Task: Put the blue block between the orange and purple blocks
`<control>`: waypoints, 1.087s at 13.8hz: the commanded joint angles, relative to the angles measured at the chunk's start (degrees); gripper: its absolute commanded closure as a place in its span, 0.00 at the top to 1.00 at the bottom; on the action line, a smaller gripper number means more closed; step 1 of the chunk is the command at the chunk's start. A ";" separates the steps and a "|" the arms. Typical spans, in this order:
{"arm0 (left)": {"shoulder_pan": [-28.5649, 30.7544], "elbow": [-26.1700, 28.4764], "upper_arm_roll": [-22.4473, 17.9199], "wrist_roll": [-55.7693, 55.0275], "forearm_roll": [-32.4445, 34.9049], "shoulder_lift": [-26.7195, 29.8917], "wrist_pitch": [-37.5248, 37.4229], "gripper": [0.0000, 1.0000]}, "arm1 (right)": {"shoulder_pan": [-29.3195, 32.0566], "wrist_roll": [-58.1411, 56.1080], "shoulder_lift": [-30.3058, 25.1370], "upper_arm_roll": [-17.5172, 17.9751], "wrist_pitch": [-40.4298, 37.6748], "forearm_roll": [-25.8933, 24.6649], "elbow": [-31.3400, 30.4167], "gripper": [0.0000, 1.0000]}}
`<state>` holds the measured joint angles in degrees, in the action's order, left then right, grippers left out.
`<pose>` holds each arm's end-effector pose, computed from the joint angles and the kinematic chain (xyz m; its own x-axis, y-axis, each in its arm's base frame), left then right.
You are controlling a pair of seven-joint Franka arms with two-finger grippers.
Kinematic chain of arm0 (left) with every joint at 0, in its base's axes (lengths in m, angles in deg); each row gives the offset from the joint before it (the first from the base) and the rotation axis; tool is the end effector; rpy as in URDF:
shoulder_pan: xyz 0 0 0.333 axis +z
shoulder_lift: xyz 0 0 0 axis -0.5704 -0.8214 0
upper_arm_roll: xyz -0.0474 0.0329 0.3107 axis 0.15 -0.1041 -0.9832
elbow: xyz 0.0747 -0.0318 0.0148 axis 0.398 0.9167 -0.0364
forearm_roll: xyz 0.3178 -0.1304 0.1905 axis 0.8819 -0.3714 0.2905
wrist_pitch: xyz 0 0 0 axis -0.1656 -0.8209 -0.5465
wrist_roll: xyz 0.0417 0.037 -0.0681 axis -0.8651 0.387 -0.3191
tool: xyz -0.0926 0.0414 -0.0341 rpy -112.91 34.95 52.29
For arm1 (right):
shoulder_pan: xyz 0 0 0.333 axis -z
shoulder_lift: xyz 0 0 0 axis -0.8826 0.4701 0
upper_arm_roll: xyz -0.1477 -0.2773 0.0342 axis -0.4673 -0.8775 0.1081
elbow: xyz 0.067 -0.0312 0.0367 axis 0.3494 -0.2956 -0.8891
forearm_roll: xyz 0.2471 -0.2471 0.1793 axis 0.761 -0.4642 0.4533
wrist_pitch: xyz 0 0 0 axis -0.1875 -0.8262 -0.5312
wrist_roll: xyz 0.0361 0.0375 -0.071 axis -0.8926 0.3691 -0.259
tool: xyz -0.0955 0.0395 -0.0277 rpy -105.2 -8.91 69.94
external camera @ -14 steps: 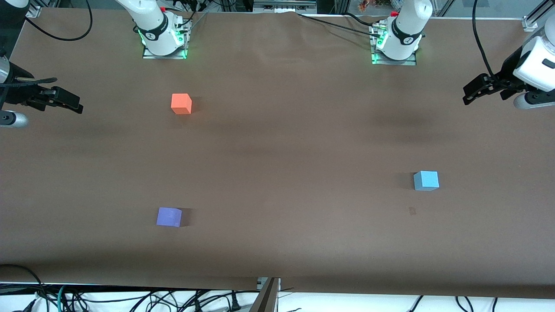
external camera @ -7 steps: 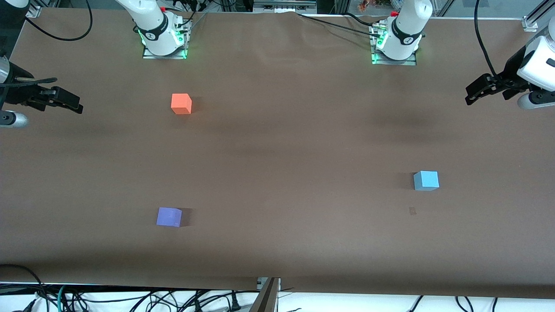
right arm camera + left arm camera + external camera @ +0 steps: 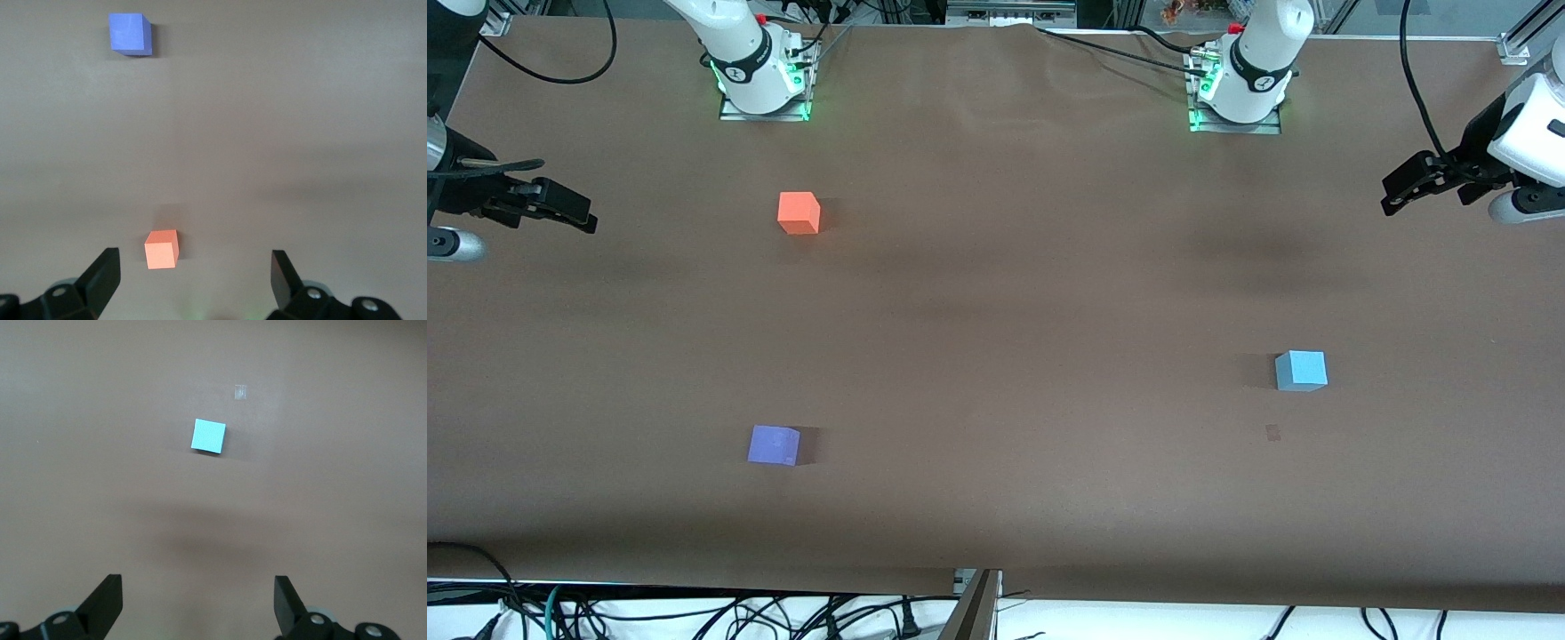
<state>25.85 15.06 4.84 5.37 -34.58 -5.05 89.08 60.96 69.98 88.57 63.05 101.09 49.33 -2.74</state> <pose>0.5244 -0.0134 0.6078 0.9849 0.1711 -0.0251 0.1701 -0.9847 -0.0375 0.5729 0.0064 0.5974 0.9941 -0.0611 -0.0901 -0.0607 -0.9981 0.0079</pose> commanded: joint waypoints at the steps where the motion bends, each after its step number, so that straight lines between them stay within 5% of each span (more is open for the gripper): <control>1: 0.75 -0.91 0.06 0.35 -1.56 0.07 0.14 1.00 | 0.12 -0.60 0.49 0.29 0.11 0.58 1.18 1.00; 12: 0.75 -0.82 0.15 0.27 -1.56 -0.29 0.23 1.00 | 0.12 -0.60 0.84 0.29 0.29 0.49 1.27 1.00; 15: 2.24 -0.29 0.15 0.35 -1.38 -5.36 3.11 1.00 | 0.21 -0.69 0.84 0.29 0.81 0.40 1.97 1.00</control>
<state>26.33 15.28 4.85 5.37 -34.58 -6.16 89.61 60.93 69.98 88.79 63.17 102.03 49.33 -2.64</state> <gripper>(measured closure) 0.000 0.000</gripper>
